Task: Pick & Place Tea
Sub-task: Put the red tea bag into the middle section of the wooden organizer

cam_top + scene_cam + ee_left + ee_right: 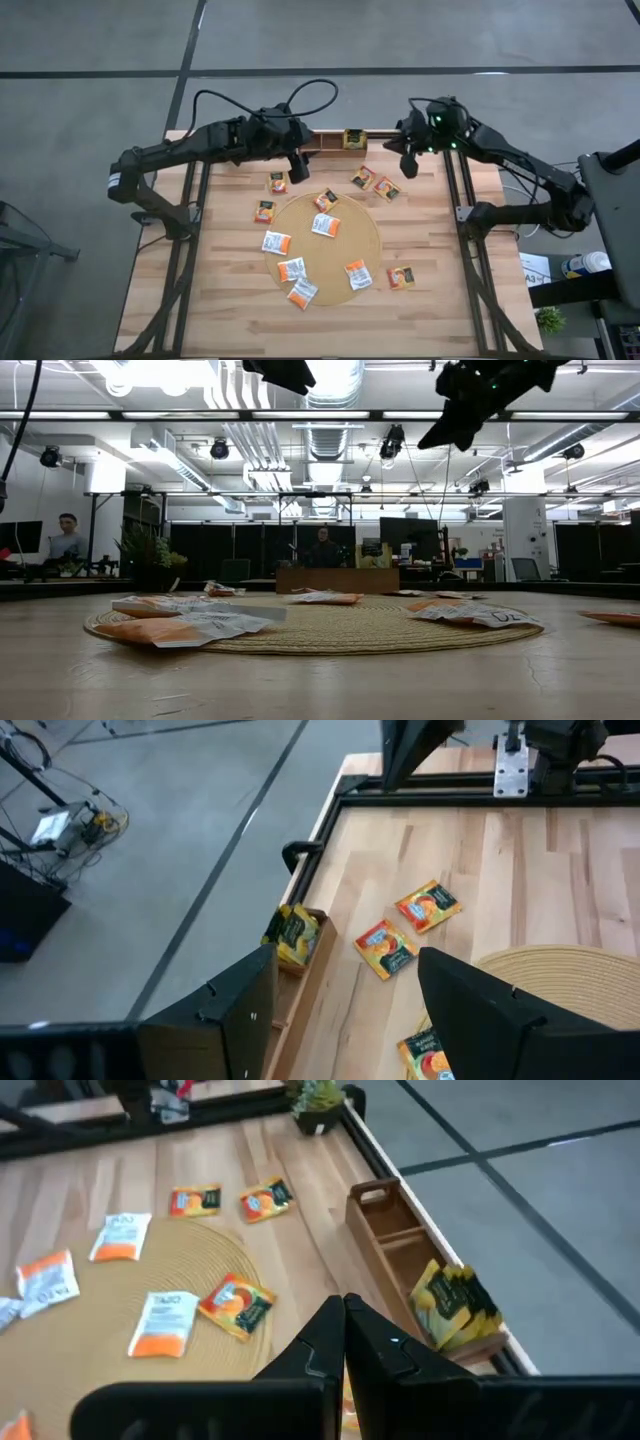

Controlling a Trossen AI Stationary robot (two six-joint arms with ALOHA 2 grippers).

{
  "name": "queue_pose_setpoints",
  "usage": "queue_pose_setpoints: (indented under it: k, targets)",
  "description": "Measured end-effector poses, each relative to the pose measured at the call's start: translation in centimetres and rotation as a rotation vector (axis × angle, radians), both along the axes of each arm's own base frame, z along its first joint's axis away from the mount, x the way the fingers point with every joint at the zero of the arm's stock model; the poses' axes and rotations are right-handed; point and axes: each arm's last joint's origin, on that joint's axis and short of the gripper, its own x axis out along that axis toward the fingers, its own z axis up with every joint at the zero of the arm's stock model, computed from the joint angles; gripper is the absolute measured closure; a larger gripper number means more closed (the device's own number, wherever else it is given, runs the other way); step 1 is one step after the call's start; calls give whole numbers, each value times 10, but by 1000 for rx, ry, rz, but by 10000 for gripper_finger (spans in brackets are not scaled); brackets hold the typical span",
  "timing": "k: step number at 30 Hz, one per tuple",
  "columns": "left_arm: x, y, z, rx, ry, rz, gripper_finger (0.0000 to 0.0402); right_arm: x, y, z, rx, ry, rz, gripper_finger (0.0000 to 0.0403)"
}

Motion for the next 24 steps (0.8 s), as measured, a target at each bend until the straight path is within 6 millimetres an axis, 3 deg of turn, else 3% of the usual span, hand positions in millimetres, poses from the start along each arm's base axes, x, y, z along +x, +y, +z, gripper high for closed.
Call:
queue_pose_setpoints:
  k: [12, 24]
  targets:
    - [9, 5, -24, -102, 69, 24, 161, -7, 26, -10, 124, -1, 11, 394]
    - [41, 25, -69, -266, 189, -42, 165, -1, 36, -9, 139, -3, 56, 394]
